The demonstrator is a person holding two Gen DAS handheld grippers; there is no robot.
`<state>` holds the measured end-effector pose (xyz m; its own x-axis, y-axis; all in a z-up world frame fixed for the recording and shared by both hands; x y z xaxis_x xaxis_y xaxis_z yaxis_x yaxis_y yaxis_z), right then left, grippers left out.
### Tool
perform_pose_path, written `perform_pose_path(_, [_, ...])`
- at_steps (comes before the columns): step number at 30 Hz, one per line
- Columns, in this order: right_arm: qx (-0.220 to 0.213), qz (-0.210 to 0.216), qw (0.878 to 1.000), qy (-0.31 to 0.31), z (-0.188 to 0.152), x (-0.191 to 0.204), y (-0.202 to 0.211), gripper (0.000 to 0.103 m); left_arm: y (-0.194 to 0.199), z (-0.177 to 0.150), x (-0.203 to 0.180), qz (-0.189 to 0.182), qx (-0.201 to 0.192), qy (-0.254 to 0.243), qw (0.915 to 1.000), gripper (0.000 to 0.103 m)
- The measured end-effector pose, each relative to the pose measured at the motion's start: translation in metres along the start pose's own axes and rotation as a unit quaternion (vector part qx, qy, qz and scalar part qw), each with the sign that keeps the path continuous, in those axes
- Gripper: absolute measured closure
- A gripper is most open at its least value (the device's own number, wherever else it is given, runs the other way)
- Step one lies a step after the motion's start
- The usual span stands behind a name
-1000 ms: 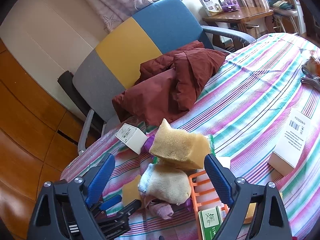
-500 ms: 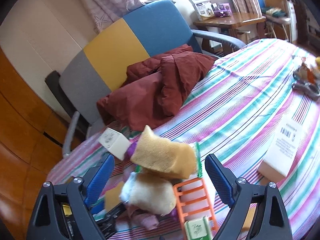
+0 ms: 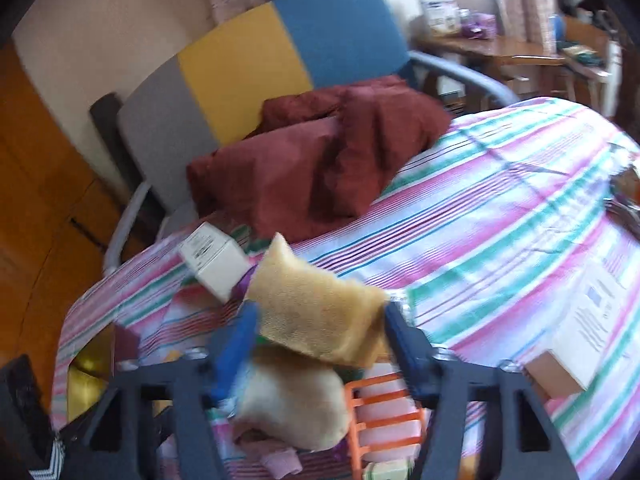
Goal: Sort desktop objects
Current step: 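Grasp a yellow sponge with the left tool while the right tool grasps another sponge, then carry both sponges over the gold tray and open both tools to drop them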
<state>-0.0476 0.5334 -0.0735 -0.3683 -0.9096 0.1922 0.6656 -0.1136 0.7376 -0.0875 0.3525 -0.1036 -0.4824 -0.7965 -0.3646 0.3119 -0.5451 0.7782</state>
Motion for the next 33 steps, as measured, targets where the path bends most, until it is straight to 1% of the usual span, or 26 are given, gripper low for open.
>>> perform_pose_path(2, [-0.008,-0.002,1.0,0.017,0.001,0.003,0.003,0.05,0.008,0.0,0.001,0.003,-0.01,0.0,0.9999,0.048])
perform_pose_path(5, [-0.02,0.002,0.999,0.029,0.003,0.007,0.008,0.058,0.022,0.001,0.006,0.005,-0.021,0.003,0.9998,0.048])
perform_pose_path(8, [-0.027,-0.001,0.999,0.045,0.005,0.011,0.011,0.062,0.034,0.001,0.013,0.009,-0.032,0.011,0.9994,0.048])
perform_pose_path(11, [-0.025,-0.003,0.998,0.054,0.004,0.015,0.013,0.064,0.048,0.002,0.022,0.013,-0.043,0.021,0.9988,0.048])
perform_pose_path(13, [-0.025,0.004,0.998,0.053,0.005,0.017,0.013,0.066,0.058,0.002,0.027,0.015,-0.051,0.026,0.9982,0.048])
perform_pose_path(18, [-0.053,0.02,0.997,0.054,0.009,0.021,0.026,0.068,0.078,0.002,0.036,0.021,-0.069,0.032,0.9968,0.048])
perform_pose_path(21, [-0.073,0.039,0.995,0.061,0.014,0.028,0.036,0.068,0.094,0.001,0.047,0.026,-0.081,0.04,0.9956,0.048])
perform_pose_path(24, [-0.093,0.053,0.991,0.082,0.018,0.041,0.045,0.068,0.106,-0.002,0.064,0.039,-0.088,0.056,0.9938,0.048])
perform_pose_path(25, [-0.098,0.065,0.989,0.086,0.018,0.047,0.049,0.068,0.111,-0.003,0.073,0.045,-0.09,0.063,0.9929,0.048])
perform_pose_path(27, [-0.105,0.074,0.987,0.099,0.018,0.059,0.053,0.068,0.119,-0.006,0.091,0.059,-0.095,0.075,0.9909,0.048])
perform_pose_path(30, [-0.104,0.098,0.983,0.113,0.015,0.078,0.056,0.067,0.133,-0.01,0.122,0.081,-0.101,0.095,0.987,0.048])
perform_pose_path(33, [-0.094,0.117,0.979,0.136,0.01,0.104,0.056,0.067,0.147,-0.013,0.158,0.103,-0.109,0.12,0.9814,0.048])
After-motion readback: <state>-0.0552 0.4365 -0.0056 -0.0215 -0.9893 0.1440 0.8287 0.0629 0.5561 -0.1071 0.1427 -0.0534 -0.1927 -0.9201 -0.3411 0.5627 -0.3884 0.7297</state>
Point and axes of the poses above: each gripper's, at about its wrist camera, not at the fingertips, and y roughly against the way its jaws point, x to its left, z to its top, the point moved 8 cm from there along -y, roughly the way its jaws point, and after that the axes turned 13 degrees about y, right-handed, at the moved point
